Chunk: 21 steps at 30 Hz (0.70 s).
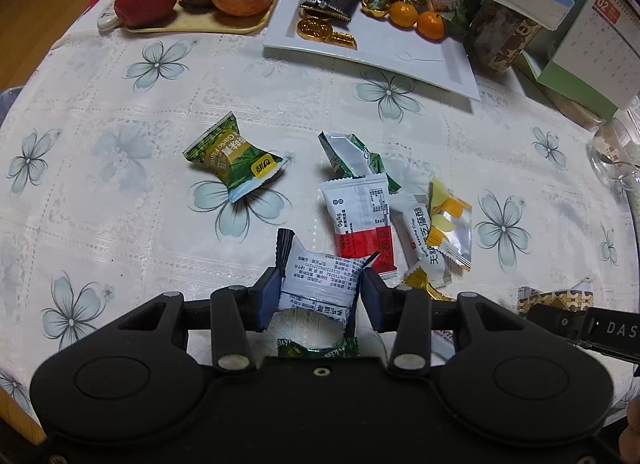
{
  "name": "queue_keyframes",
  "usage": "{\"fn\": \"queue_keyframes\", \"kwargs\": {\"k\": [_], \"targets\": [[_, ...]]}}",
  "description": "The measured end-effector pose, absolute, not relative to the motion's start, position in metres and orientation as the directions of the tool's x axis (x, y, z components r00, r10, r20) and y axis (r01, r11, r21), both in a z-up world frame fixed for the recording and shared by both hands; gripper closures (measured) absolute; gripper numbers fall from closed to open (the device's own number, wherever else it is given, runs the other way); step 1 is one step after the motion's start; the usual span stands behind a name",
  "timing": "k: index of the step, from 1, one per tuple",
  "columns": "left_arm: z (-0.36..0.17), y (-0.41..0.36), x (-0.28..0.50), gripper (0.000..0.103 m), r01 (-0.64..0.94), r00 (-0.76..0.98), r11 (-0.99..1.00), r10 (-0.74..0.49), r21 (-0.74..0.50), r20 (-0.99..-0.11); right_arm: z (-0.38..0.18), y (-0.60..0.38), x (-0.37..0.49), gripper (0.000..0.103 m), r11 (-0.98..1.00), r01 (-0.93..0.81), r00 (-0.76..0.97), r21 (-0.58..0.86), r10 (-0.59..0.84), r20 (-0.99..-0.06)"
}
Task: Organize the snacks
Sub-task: 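Carry both snacks to the gold tray and open the right gripper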
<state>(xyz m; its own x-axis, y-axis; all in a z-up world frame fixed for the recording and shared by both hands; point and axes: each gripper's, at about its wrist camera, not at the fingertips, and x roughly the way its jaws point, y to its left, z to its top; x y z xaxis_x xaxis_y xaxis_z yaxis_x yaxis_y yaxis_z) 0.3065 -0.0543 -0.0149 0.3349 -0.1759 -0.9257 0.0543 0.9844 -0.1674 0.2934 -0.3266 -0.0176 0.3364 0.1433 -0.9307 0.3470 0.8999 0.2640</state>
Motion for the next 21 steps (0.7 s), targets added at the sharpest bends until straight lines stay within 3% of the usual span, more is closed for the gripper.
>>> {"fn": "queue_keyframes", "kwargs": {"k": [11, 21], "targets": [[0.016, -0.022, 0.225, 0.052, 0.048, 0.388, 0.983, -0.18, -0.176, -0.904, 0.022, -0.31, 0.233, 0.082, 0.927, 0.257, 0.481, 0.272, 0.121, -0.868], [0.014, -0.003, 0.125, 0.052, 0.033, 0.328, 0.988, -0.155, -0.153, -0.932, 0.025, -0.289, 0.103, 0.082, 0.899, 0.203, 0.52, 0.387, 0.236, -0.821]]}}
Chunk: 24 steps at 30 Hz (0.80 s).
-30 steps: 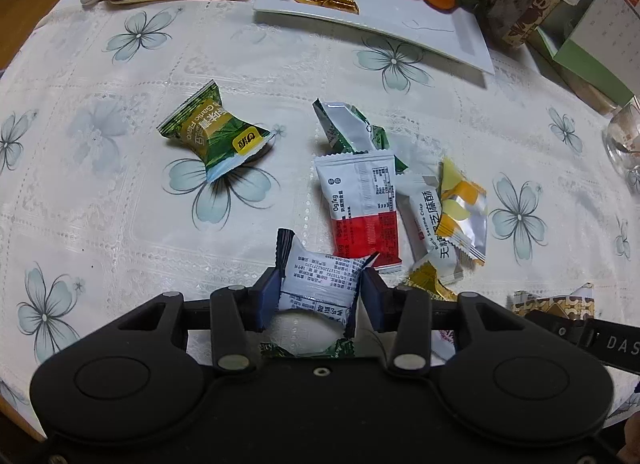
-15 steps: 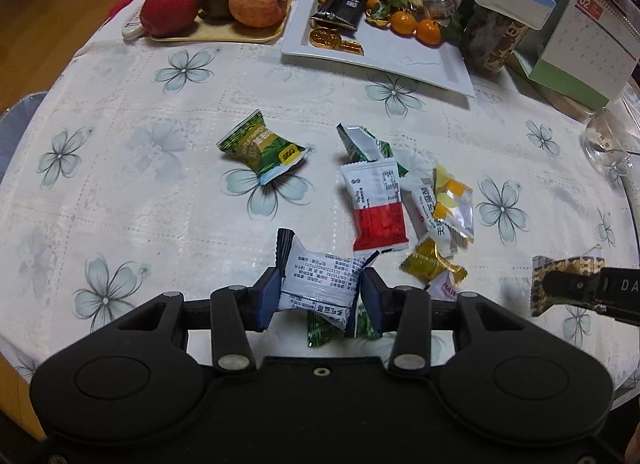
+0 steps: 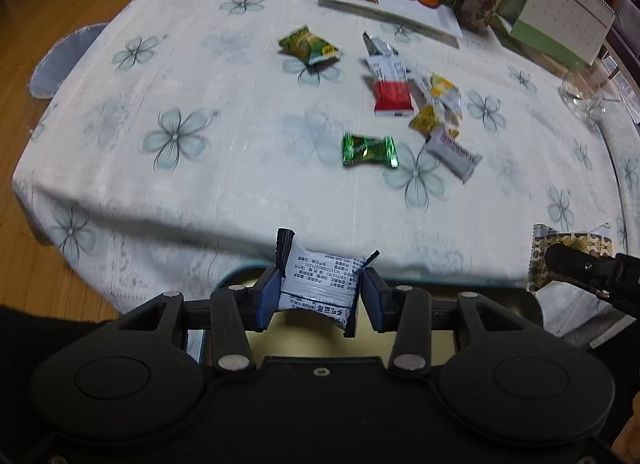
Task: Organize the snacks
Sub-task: 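Carry both snacks to the gold tray and open the right gripper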
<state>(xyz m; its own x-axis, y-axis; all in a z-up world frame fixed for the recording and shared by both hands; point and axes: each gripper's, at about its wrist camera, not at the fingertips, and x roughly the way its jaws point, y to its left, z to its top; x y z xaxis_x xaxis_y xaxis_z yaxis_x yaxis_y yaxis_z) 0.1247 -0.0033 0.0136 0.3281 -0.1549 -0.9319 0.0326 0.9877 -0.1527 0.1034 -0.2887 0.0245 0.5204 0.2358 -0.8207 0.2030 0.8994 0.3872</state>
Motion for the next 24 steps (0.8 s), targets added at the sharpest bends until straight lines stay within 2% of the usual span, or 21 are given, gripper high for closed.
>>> {"fn": "queue_keyframes", "kwargs": {"k": [4, 10, 16, 18, 19, 20, 22, 24], "targets": [[0.004, -0.004, 0.092, 0.052, 0.046, 0.262, 0.992, -0.122, -0.114, -0.957, 0.013, -0.276, 0.062, 0.082, 0.897, 0.221, 0.447, 0.384, 0.257, -0.857], [-0.003, -0.004, 0.054, 0.052, 0.036, 0.21, 0.986, -0.168, -0.164, -0.963, 0.002, -0.256, 0.015, 0.082, 0.904, 0.247, 0.355, 0.349, 0.25, -0.901], [-0.01, -0.008, 0.027, 0.051, 0.037, 0.204, 0.99, -0.138, -0.133, -0.969, 0.001, -0.244, -0.016, 0.081, 0.917, 0.23, 0.348, 0.325, 0.235, -0.908], [-0.01, -0.009, 0.02, 0.051, 0.049, 0.215, 0.993, -0.118, -0.11, -0.969, 0.002, -0.241, -0.022, 0.077, 0.917, 0.225, 0.359, 0.33, 0.237, -0.903], [-0.008, -0.009, 0.018, 0.051, 0.054, 0.223, 0.993, -0.114, -0.104, -0.968, 0.005, -0.241, -0.025, 0.071, 0.915, 0.224, 0.373, 0.334, 0.236, -0.897], [-0.007, -0.009, 0.015, 0.051, 0.057, 0.231, 0.993, -0.112, -0.101, -0.967, 0.007, -0.24, -0.026, 0.055, 0.914, 0.222, 0.385, 0.339, 0.237, -0.892], [-0.004, -0.008, 0.011, 0.051, 0.059, 0.25, 0.994, -0.107, -0.095, -0.962, 0.013, -0.24, -0.031, 0.043, 0.913, 0.219, 0.42, 0.345, 0.231, -0.878], [-0.002, -0.007, 0.009, 0.051, 0.061, 0.266, 0.994, -0.099, -0.086, -0.959, 0.017, -0.24, -0.033, 0.041, 0.916, 0.211, 0.439, 0.341, 0.223, -0.871]]}}
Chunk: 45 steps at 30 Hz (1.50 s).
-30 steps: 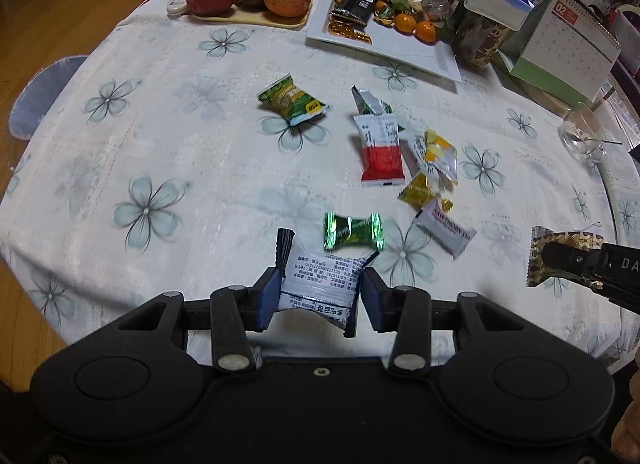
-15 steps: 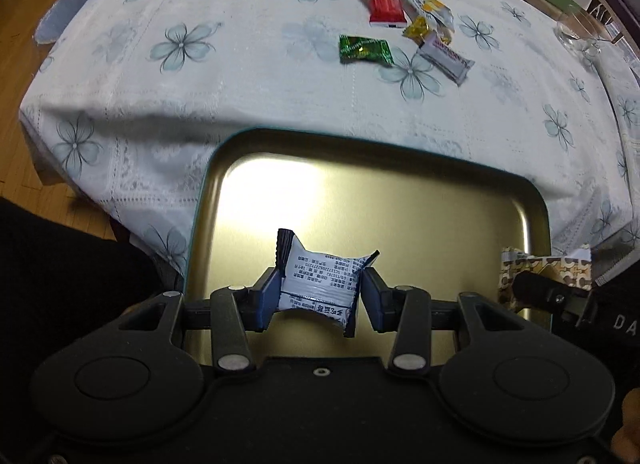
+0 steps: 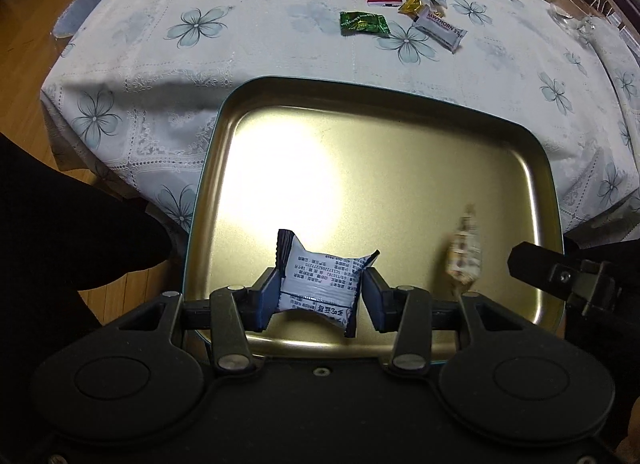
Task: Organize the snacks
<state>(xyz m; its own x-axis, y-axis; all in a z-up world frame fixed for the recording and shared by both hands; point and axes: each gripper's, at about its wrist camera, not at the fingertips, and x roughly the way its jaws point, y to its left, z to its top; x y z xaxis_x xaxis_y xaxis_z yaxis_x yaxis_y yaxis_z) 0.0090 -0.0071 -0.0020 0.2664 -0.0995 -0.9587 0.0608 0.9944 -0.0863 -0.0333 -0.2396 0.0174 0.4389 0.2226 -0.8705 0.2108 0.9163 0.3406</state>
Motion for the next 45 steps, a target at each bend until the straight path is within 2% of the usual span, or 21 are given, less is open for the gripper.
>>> {"fn": "queue_keyframes", "kwargs": {"k": [3, 14, 17, 21, 25, 34, 45], "targets": [[-0.001, -0.008, 0.009, 0.05, 0.062, 0.273, 0.995, -0.087, -0.072, -0.958, 0.022, -0.239, -0.034, 0.034, 0.924, 0.195, 0.456, 0.329, 0.211, -0.865], [-0.006, -0.008, 0.01, 0.05, 0.102, 0.275, 0.988, -0.138, -0.113, -0.952, 0.015, -0.235, -0.033, 0.034, 0.921, 0.196, 0.434, 0.335, 0.225, -0.872], [-0.005, -0.009, 0.009, 0.051, 0.099, 0.289, 0.99, -0.13, -0.105, -0.949, 0.015, -0.234, -0.034, 0.027, 0.924, 0.195, 0.437, 0.329, 0.219, -0.872], [-0.002, -0.009, 0.008, 0.05, 0.094, 0.316, 0.992, -0.111, -0.086, -0.942, 0.016, -0.237, -0.036, 0.026, 0.92, 0.204, 0.455, 0.334, 0.212, -0.865], [0.0, -0.009, 0.008, 0.05, 0.079, 0.331, 0.996, -0.07, -0.046, -0.941, 0.018, -0.24, -0.038, 0.025, 0.919, 0.263, 0.465, 0.294, 0.147, -0.873], [0.005, -0.006, 0.006, 0.05, 0.058, 0.348, 0.995, -0.098, -0.082, -0.932, 0.006, -0.239, -0.032, 0.026, 0.908, 0.251, 0.399, 0.336, 0.219, -0.89], [0.006, -0.011, 0.004, 0.05, 0.076, 0.344, 0.996, -0.06, -0.035, -0.937, 0.0, -0.234, -0.026, 0.027, 0.916, 0.217, 0.368, 0.337, 0.243, -0.898]]}}
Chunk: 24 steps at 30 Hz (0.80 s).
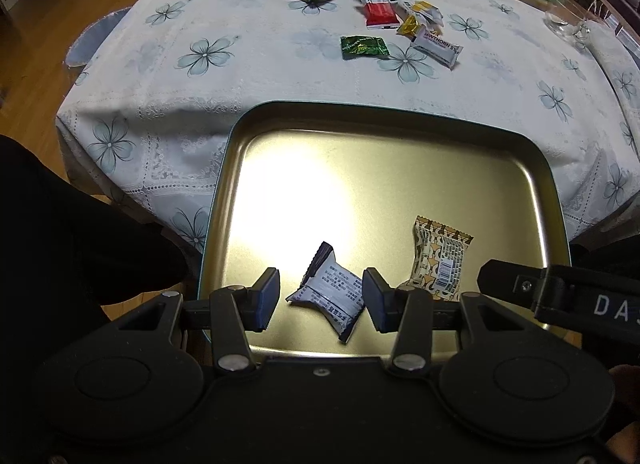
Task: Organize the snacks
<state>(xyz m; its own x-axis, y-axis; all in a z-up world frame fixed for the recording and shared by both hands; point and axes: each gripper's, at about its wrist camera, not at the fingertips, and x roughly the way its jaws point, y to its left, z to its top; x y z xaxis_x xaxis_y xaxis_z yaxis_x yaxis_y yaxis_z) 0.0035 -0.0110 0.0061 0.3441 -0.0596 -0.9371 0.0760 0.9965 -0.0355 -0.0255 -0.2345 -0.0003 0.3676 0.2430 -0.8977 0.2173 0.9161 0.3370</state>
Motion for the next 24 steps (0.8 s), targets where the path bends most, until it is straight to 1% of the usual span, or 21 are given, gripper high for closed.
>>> {"fn": "queue_keyframes", "kwargs": {"k": [6, 8, 12, 14, 18, 22, 24], "targets": [[0.004, -0.011, 0.005, 0.05, 0.065, 0.331, 0.998, -0.034, -0.013, -0.943, 0.001, -0.231, -0.027, 0.025, 0.941, 0.206, 0.371, 0.269, 0.179, -0.911], [0.003, -0.011, 0.005, 0.05, 0.066, 0.327, 0.998, -0.027, -0.006, -0.945, 0.002, -0.233, -0.029, 0.024, 0.94, 0.233, 0.39, 0.25, 0.145, -0.909], [0.002, -0.011, 0.005, 0.05, 0.077, 0.32, 0.997, -0.015, 0.01, -0.947, 0.008, -0.243, -0.035, 0.023, 0.906, 0.319, 0.448, 0.279, 0.115, -0.886], [0.002, -0.013, 0.006, 0.05, 0.087, 0.325, 0.996, -0.001, 0.028, -0.946, 0.01, -0.244, -0.036, 0.023, 0.899, 0.351, 0.455, 0.263, 0.082, -0.887], [0.004, -0.014, 0.005, 0.05, 0.095, 0.335, 0.995, 0.003, 0.037, -0.942, 0.009, -0.241, -0.029, 0.023, 0.935, 0.293, 0.426, 0.2, 0.059, -0.903], [0.007, -0.017, 0.008, 0.05, 0.114, 0.343, 0.993, -0.008, 0.033, -0.939, 0.005, -0.239, -0.022, 0.025, 0.94, 0.258, 0.393, 0.221, 0.107, -0.913], [0.009, -0.019, 0.011, 0.05, 0.121, 0.345, 0.992, -0.003, 0.041, -0.938, 0.005, -0.234, -0.018, 0.025, 0.954, 0.219, 0.385, 0.205, 0.109, -0.917]]}}
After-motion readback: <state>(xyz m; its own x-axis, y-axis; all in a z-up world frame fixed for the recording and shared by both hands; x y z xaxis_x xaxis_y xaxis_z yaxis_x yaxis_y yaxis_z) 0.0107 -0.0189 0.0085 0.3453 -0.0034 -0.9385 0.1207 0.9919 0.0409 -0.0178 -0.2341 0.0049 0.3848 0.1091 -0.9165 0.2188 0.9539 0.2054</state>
